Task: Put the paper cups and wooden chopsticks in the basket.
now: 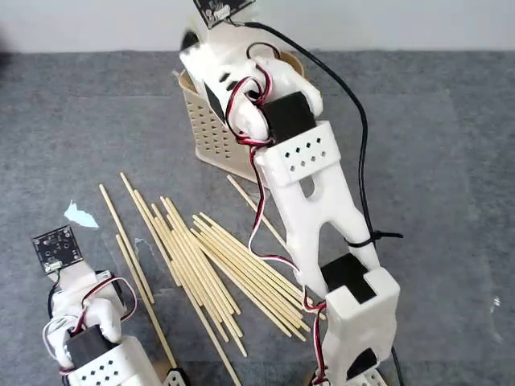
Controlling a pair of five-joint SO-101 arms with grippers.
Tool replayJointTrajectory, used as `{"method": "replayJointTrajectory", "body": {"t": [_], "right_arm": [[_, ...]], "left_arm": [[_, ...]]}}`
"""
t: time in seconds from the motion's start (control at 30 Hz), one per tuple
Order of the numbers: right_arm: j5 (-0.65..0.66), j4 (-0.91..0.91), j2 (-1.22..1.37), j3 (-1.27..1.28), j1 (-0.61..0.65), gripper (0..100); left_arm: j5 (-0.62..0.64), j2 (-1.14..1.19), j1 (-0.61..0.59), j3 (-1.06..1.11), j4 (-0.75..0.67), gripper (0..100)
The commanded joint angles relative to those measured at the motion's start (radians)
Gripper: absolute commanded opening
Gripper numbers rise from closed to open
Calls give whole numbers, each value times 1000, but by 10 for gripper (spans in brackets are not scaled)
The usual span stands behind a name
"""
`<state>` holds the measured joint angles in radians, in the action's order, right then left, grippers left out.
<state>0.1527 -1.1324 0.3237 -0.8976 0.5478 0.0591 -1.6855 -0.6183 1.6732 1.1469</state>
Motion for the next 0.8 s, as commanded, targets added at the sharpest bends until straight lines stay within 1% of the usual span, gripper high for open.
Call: {"method": "replayJointTrajectory", "body": {"t": [0.0, 0.13, 0.27, 0.4, 0.57, 0.77], "right_arm": [[-12, -191, -76, -57, 10, 97], [-12, -386, -76, -57, 12, 91], [-11, -530, -71, -51, 21, 91], [-5, -662, -50, -49, 59, 91], [-3, -664, -25, 80, 77, 91], [-6, -654, -22, 311, 148, 95]], "left_arm": [[-6, -3, -6, -15, -5, 78], [-6, -3, -6, -15, -5, 78], [-6, -3, -6, -15, -5, 78], [-6, -3, -6, -15, -5, 78], [-6, -3, -6, -15, -5, 78], [-6, -3, -6, -15, -5, 78]]}}
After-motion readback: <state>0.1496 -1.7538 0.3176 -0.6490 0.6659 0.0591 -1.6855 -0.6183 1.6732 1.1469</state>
